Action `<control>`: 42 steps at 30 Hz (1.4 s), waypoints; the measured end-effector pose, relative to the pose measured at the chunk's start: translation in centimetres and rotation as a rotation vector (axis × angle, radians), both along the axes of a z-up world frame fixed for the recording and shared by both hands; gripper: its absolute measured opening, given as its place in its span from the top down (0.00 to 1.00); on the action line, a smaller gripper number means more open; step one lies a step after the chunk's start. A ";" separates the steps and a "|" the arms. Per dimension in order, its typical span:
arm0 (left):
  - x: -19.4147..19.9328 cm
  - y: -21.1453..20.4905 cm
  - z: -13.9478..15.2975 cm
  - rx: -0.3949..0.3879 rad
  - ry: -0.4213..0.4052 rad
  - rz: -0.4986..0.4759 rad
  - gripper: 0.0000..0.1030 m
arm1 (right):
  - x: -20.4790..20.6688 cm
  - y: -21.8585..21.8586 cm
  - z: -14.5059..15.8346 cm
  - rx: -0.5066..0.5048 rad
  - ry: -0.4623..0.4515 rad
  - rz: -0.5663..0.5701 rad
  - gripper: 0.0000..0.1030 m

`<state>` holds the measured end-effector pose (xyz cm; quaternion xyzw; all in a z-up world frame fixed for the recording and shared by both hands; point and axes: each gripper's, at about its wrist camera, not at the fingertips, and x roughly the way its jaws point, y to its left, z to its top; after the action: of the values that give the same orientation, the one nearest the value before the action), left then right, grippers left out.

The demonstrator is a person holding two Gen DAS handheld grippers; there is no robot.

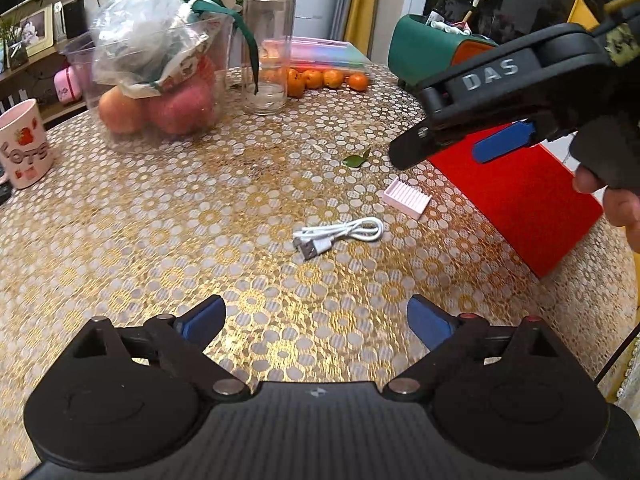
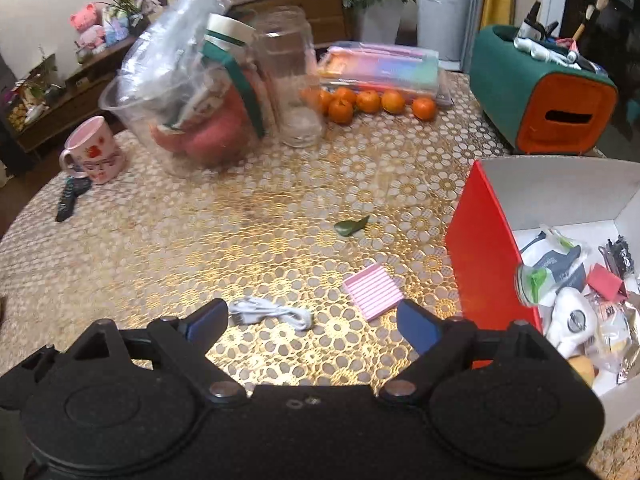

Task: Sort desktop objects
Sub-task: 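Lower the left tool toward the white USB cable while right tool approaches pink note pad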

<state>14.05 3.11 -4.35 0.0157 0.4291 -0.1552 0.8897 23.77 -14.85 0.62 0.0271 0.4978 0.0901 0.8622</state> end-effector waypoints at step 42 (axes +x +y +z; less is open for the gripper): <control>8.1 -5.3 -4.8 0.088 -0.034 0.074 0.05 | 6.5 -1.0 -7.4 -0.073 0.089 -0.005 0.38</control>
<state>22.11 -2.14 -9.19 0.0414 0.4204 -0.1029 0.9005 30.24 -15.86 -6.73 0.0011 0.5384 0.0683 0.8399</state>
